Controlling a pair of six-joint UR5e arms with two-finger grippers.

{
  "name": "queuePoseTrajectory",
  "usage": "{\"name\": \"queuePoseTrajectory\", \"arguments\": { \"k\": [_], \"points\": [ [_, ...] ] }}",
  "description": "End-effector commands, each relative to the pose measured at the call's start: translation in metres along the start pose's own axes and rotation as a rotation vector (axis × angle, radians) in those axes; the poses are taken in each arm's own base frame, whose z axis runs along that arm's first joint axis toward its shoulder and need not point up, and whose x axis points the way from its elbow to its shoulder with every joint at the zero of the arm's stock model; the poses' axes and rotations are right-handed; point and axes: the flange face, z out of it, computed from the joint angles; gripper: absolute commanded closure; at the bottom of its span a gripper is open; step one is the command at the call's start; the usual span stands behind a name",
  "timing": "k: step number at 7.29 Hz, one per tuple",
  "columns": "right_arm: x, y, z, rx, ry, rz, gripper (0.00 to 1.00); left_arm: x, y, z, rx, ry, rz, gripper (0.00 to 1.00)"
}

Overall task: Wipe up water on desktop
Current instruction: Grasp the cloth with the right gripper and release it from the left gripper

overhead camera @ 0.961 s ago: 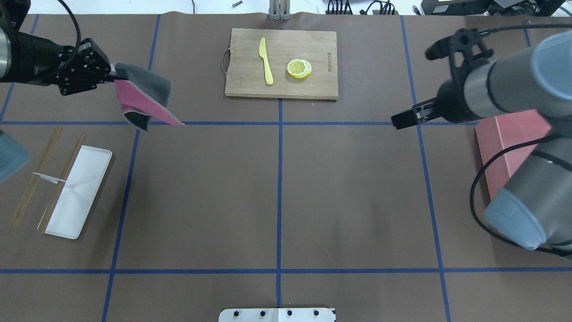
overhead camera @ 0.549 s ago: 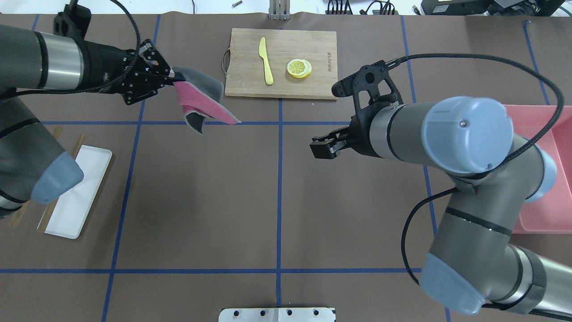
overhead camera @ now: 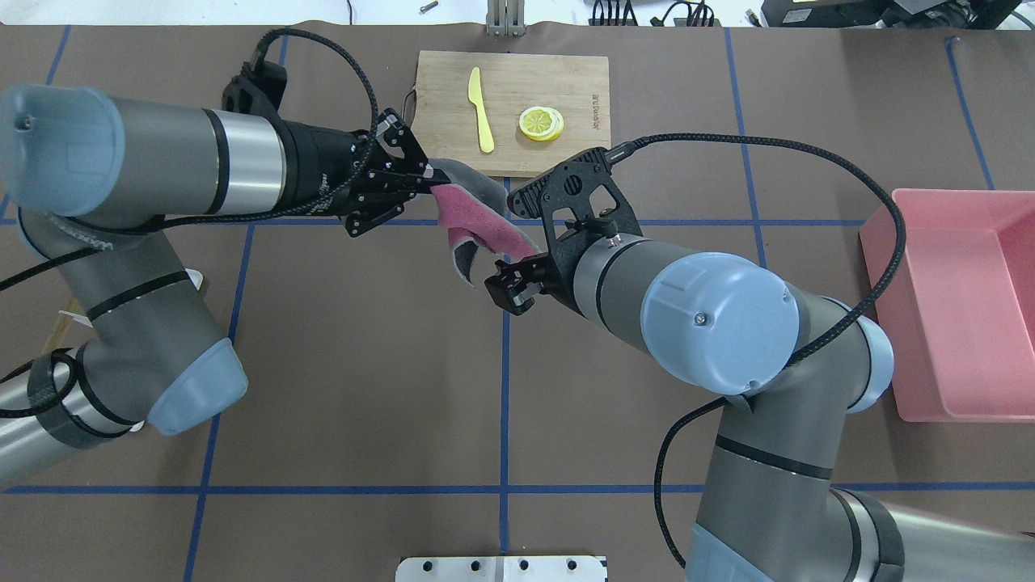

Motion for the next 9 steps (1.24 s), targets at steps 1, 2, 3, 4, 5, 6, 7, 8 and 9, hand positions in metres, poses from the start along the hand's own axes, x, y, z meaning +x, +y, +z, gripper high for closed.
{"name": "queuePoseTrajectory", "arguments": {
  "k": [1,2,3,4,5,6,7,8,9],
  "points": [
    [-0.001,-0.001,0.001,0.006,0.006,-0.001,0.82,-0.001,0.026,0.006,-0.046,0.000,-0.008,1.00],
    [0.002,0.002,0.000,-0.002,0.013,0.002,1.00,-0.002,0.026,0.005,-0.049,-0.002,-0.005,0.86],
    [0.011,0.007,0.001,-0.012,0.028,0.016,1.00,-0.004,0.027,0.006,-0.060,-0.010,0.012,0.40],
    [0.021,0.002,-0.008,0.004,0.029,0.024,1.00,-0.006,0.021,-0.003,-0.050,-0.005,0.083,0.02],
    [0.033,0.003,-0.015,0.012,0.039,0.029,1.00,-0.023,0.002,-0.011,-0.015,-0.042,0.190,0.02],
    [0.050,0.002,-0.015,0.005,0.061,0.037,1.00,-0.028,-0.025,-0.028,0.042,-0.102,0.283,0.02],
    [0.075,-0.002,-0.013,-0.032,0.094,0.050,1.00,-0.021,-0.064,-0.062,0.034,-0.212,0.371,0.02],
    [0.099,-0.006,-0.010,-0.091,0.147,0.063,1.00,-0.011,-0.115,-0.111,0.033,-0.293,0.466,0.02],
    [0.118,0.001,-0.005,-0.153,0.201,0.069,1.00,-0.036,-0.166,-0.155,0.038,-0.373,0.595,0.02]
  ]
}}
